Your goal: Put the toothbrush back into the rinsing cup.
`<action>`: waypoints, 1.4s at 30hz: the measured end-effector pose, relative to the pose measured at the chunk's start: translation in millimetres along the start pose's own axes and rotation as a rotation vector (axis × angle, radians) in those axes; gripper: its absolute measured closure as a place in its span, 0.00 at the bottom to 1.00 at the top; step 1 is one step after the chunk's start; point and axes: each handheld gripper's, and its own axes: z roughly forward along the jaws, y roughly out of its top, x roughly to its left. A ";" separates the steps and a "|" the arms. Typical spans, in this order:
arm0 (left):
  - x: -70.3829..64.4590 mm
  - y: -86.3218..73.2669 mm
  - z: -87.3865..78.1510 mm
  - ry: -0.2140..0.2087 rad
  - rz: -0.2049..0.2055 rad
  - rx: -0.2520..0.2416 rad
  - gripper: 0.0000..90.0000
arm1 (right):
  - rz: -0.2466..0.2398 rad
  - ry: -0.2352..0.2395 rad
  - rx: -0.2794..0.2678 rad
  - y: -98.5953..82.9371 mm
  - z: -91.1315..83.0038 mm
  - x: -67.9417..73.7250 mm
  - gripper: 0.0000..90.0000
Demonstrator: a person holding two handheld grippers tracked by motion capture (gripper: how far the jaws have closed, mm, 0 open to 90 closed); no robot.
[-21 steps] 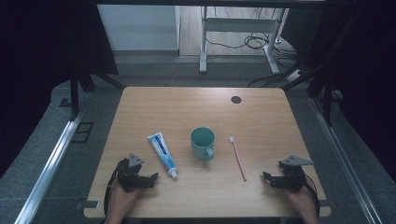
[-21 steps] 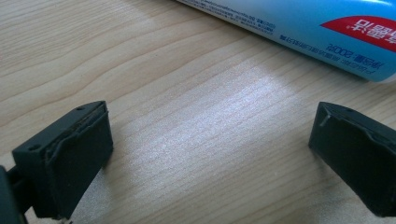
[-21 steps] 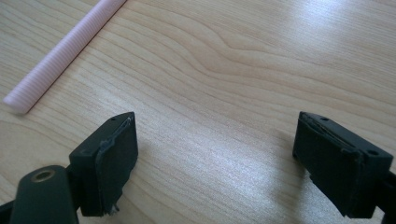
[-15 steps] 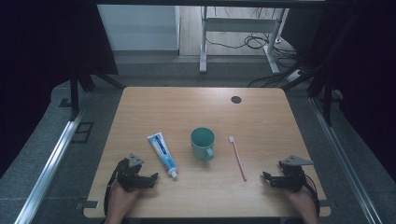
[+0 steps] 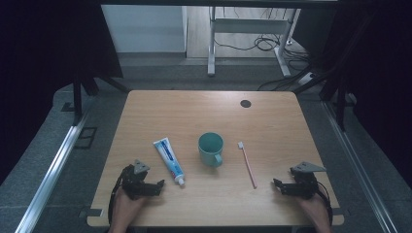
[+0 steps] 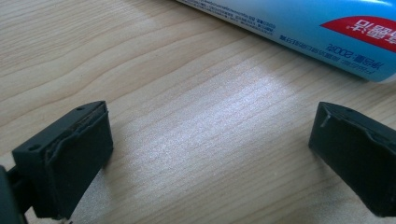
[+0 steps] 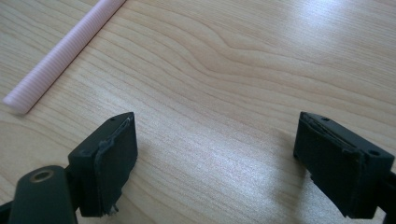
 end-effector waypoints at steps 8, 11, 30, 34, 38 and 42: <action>0.0 0.4 0.3 0.000 -0.002 0.000 0.00 | -0.003 0.007 0.012 1.3 0.2 1.8 0.13; -0.1 0.5 0.3 0.001 -0.002 0.001 0.00 | -0.007 0.010 0.019 2.2 -0.1 2.5 0.13; -0.6 1.0 0.8 0.006 -0.008 0.001 0.00 | -0.032 0.028 0.023 11.1 -7.3 6.9 0.11; -0.4 1.1 0.9 0.006 -0.004 0.001 0.00 | -0.025 0.030 0.021 12.7 -8.3 7.2 0.11; -0.4 1.2 0.9 0.007 -0.005 0.001 0.00 | -0.024 0.034 0.023 14.0 -8.3 7.1 0.11; -0.6 1.3 1.0 0.008 -0.007 0.001 0.00 | -0.015 0.031 0.029 16.1 -7.9 7.2 0.11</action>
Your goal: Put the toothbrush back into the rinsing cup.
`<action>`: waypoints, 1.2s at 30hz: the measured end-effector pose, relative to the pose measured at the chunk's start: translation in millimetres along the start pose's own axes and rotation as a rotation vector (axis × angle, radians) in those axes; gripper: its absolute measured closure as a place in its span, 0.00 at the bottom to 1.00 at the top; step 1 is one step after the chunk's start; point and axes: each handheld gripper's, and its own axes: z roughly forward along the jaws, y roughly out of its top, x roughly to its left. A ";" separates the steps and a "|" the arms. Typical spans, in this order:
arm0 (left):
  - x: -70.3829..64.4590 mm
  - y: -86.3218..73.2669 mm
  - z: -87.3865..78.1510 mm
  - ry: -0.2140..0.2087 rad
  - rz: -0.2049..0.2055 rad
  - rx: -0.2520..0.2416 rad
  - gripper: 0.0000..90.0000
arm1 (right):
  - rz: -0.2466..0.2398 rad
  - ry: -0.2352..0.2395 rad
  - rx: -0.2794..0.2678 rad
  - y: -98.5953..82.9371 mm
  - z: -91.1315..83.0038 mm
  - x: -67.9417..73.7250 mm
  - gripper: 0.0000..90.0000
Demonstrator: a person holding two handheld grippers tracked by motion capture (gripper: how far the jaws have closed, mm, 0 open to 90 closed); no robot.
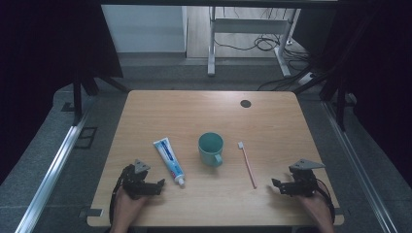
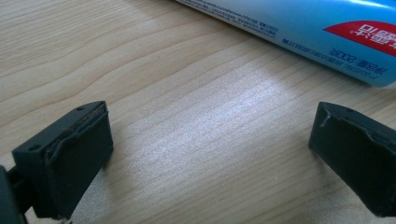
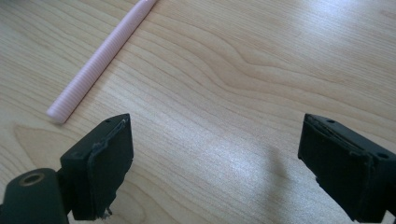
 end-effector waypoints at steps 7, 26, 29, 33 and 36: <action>-0.2 0.0 0.0 0.001 -0.002 0.000 0.00 | 0.008 0.004 0.015 4.6 -0.9 0.2 0.14; -0.7 0.0 0.3 0.003 -0.010 -0.002 0.00 | -0.031 0.054 0.133 23.7 6.2 10.6 0.23; -0.7 0.1 0.4 0.003 -0.010 -0.002 0.00 | -0.041 0.075 0.163 31.4 7.2 14.6 0.43; -0.8 0.1 0.4 0.003 -0.011 -0.002 0.00 | -0.070 0.093 0.180 39.2 10.1 17.0 0.60; -0.8 0.2 0.4 0.003 -0.011 -0.001 0.00 | -0.075 0.109 0.190 42.2 11.1 18.0 0.67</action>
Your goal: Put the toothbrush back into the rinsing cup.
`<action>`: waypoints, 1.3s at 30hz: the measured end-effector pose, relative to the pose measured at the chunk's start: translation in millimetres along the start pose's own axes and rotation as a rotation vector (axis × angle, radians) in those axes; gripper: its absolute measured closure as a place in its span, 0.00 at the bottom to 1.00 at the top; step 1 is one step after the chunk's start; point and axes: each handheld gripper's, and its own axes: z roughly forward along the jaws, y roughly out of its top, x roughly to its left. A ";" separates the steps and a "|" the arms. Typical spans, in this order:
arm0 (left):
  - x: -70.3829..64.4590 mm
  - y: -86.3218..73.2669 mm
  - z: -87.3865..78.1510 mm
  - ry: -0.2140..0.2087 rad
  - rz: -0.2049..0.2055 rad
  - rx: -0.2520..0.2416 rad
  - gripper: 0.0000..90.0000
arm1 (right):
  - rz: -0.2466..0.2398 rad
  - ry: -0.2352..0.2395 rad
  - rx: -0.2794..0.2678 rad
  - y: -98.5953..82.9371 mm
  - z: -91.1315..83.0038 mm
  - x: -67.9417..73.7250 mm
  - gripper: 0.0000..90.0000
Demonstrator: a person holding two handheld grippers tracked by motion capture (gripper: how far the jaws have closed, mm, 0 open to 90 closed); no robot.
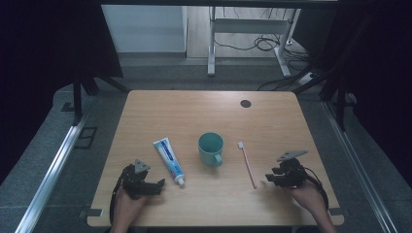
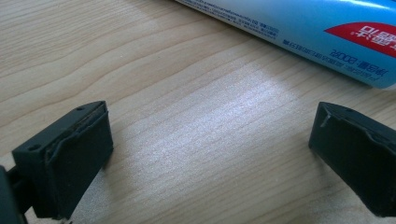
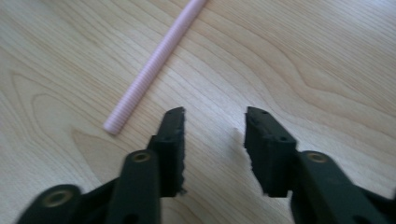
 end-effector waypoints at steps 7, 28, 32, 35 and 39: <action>-0.1 0.1 0.0 0.000 0.000 0.000 0.00 | -0.050 0.039 0.045 13.4 3.9 5.4 0.94; -0.1 0.0 0.2 0.000 -0.002 -0.002 0.00 | -0.115 0.160 0.064 50.3 18.7 32.3 1.00; -0.1 0.0 0.1 0.000 -0.002 -0.002 0.00 | -0.118 0.168 0.072 51.9 24.3 35.4 1.00; -0.1 0.0 0.1 0.000 -0.002 -0.002 0.00 | -0.118 0.177 0.085 51.6 31.9 39.0 1.00; -0.2 0.0 0.1 0.000 -0.002 -0.001 0.00 | -0.120 0.182 0.094 49.4 38.6 40.1 1.00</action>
